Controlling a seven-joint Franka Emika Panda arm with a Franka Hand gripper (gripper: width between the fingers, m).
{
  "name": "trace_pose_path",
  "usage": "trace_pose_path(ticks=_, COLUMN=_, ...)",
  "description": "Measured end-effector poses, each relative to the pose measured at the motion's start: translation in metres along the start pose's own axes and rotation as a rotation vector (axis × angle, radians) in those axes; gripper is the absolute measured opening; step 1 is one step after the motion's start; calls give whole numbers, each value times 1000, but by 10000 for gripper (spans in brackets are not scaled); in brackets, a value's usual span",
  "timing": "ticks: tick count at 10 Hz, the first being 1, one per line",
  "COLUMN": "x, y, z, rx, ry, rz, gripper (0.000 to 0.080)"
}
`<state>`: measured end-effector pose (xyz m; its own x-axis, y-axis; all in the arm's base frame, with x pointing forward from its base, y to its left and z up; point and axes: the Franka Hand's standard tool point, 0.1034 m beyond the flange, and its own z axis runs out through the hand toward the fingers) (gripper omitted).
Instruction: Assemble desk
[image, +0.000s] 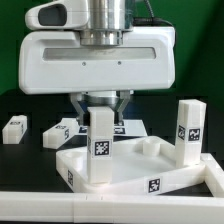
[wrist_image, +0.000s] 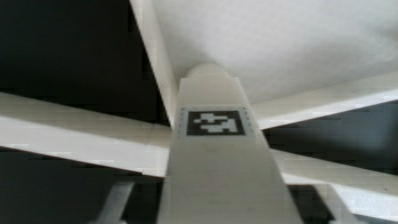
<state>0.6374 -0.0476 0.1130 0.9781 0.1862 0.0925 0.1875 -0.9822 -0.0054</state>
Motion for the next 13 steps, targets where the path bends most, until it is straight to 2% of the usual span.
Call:
trace_pose_path(ticks=2, x=0, y=0, z=0, rx=1, ry=0, rz=42, gripper=288)
trace_pose_path(ticks=7, x=1, y=0, z=1, rx=11, ry=0, rz=601, gripper=289)
trace_pose_path(ticks=8, x=2, y=-1, z=1, rx=11, ry=-1, rz=678, gripper=289)
trace_pose_path(ticks=10, x=3, y=-8, z=2, rx=19, ry=-4, rz=993, gripper=289)
trace_pose_path(ticks=13, x=6, y=-13, z=2, rx=19, ry=-7, rz=1239, gripper=290)
